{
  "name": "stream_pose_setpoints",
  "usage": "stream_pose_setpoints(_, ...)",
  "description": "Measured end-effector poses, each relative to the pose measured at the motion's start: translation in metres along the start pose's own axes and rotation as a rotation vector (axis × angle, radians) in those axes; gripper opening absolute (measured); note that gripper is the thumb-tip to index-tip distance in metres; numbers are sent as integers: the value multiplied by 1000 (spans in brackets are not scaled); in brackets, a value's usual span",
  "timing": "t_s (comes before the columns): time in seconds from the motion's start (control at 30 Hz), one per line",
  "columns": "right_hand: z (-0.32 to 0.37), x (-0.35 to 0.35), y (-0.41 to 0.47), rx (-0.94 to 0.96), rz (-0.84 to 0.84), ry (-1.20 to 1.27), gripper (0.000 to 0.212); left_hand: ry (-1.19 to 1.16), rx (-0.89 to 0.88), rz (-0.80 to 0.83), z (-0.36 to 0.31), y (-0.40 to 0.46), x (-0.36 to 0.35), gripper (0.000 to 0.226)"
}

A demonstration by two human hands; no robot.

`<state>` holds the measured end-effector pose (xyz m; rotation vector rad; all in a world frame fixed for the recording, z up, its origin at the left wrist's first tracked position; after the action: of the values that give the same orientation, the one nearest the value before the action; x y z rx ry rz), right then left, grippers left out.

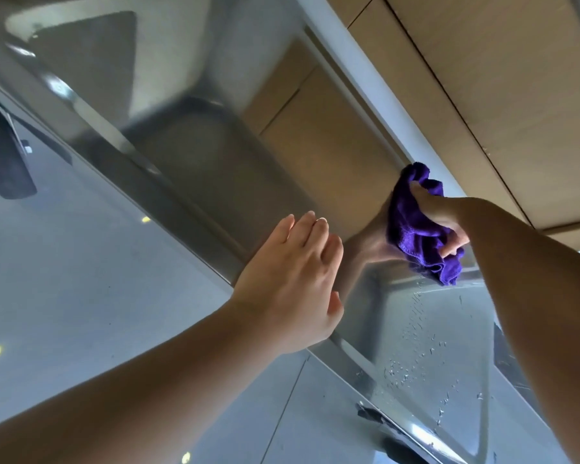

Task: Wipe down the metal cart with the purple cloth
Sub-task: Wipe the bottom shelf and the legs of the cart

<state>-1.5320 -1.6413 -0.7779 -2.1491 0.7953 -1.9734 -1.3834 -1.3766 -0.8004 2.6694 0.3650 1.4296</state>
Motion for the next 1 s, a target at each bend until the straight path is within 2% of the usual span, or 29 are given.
stream_pose_setpoints(0.03,-1,4,-9,13,-38,-11,111,-7,-5,-9,0,1,0,57)
stream_pose_setpoints(0.1,2,34,-11,151,-395,-98,115,-3,-16,-20,-1,1,1,56)
stream_pose_setpoints(0.13,2,46,-20,249,-613,-148,106,1,-16,-18,-1,1,1,56)
stream_pose_setpoints(0.17,8,48,-32,391,-719,-192,90,1,-13,-16,-1,1,0,56)
stream_pose_setpoints(0.2,14,37,-32,541,-688,-214,78,-3,-12,-18,0,0,-1,56)
stream_pose_setpoints(0.23,17,20,-28,629,-571,-265,73,-9,-13,-21,0,0,-1,56)
stream_pose_setpoints(0.3,15,-13,-10,674,-408,-442,83,-6,-23,-30,0,1,-1,59)
stream_pose_setpoints(0.37,12,-29,7,675,-385,-495,115,-2,-15,-25,1,0,-1,61)
stream_pose_setpoints(0.4,12,-30,8,658,-409,-442,111,2,-7,-21,1,0,-2,61)
stream_pose_setpoints(0.47,11,-30,4,606,-429,-314,82,4,-1,-9,1,1,-3,62)
stream_pose_setpoints(0.57,10,-31,-2,617,-441,-323,79,-1,0,-5,2,0,-4,61)
stream_pose_setpoints(0.63,10,-30,0,604,-445,-314,67,-2,3,-7,2,0,-4,61)
stream_pose_setpoints(0.73,9,-33,9,572,-447,-344,73,-3,-11,-13,1,0,-4,60)
stream_pose_setpoints(0.83,3,-31,17,442,-433,-297,86,3,-14,-20,1,-1,-5,61)
stream_pose_setpoints(0.93,-3,-32,18,201,-350,-128,72,9,-22,-20,0,-1,-6,62)
stream_pose_setpoints(1.0,-5,-33,18,31,-299,-18,74,19,-27,-10,-1,-2,-6,62)
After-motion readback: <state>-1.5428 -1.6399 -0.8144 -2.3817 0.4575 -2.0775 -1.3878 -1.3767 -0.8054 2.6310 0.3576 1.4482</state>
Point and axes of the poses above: each hand's wrist, its own y-axis towards the middle knuckle, its own x-axis out of the back of the hand, z = x × y, the point moved 7 cm from there along y, towards the middle knuckle, and after that the axes turned 7 degrees about -y, right-handed, at the moved point
